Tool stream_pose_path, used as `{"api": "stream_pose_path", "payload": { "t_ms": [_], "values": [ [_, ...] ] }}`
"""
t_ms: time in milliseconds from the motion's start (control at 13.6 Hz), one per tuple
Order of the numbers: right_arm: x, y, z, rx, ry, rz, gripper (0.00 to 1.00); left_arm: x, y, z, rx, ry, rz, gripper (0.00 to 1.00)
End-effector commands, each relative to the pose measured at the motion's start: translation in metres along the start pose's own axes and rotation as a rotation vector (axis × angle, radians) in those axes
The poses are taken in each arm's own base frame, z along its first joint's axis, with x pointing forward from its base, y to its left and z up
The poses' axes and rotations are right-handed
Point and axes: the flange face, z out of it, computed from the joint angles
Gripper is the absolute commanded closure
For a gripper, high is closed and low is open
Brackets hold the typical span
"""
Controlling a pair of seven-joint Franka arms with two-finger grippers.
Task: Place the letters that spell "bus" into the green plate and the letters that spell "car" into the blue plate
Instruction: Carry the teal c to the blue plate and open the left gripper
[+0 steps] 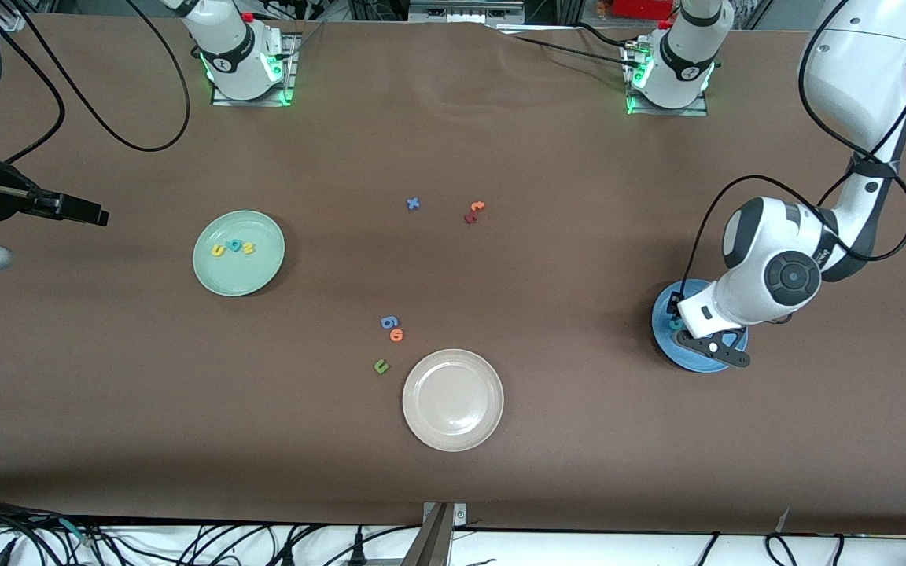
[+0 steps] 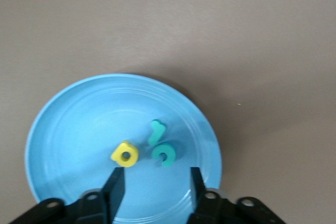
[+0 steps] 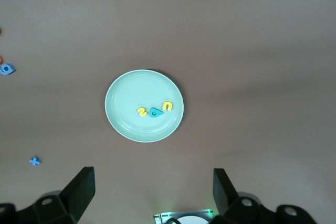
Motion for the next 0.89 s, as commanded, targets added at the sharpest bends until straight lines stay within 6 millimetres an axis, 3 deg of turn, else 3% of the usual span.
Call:
{"api": "stream_pose_path", "payload": {
  "t_ms": [0,295,443,590,811],
  "values": [
    [-0.008,-0.001,-0.002,-0.011,0.016,-0.011,0.0,-0.006,-0.024,-0.022,0.03,0.002,-0.024,0.0],
    [-0.008,0.0,-0.002,-0.013,0.017,-0.011,0.01,-0.006,-0.03,-0.049,-0.02,-0.08,-0.081,0.0],
    [-0.007,-0.002,-0.002,-0.013,0.02,-0.014,0.0,0.0,-0.037,-0.074,-0.038,-0.074,-0.126,0.0],
    [-0.007,-0.002,-0.001,-0.013,0.019,-0.015,0.0,-0.001,-0.039,-0.082,-0.038,-0.071,-0.133,0.0],
    [-0.007,-0.002,0.0,-0.013,0.016,-0.017,0.0,-0.007,-0.041,-0.109,-0.019,-0.052,-0.138,0.0]
  ]
}}
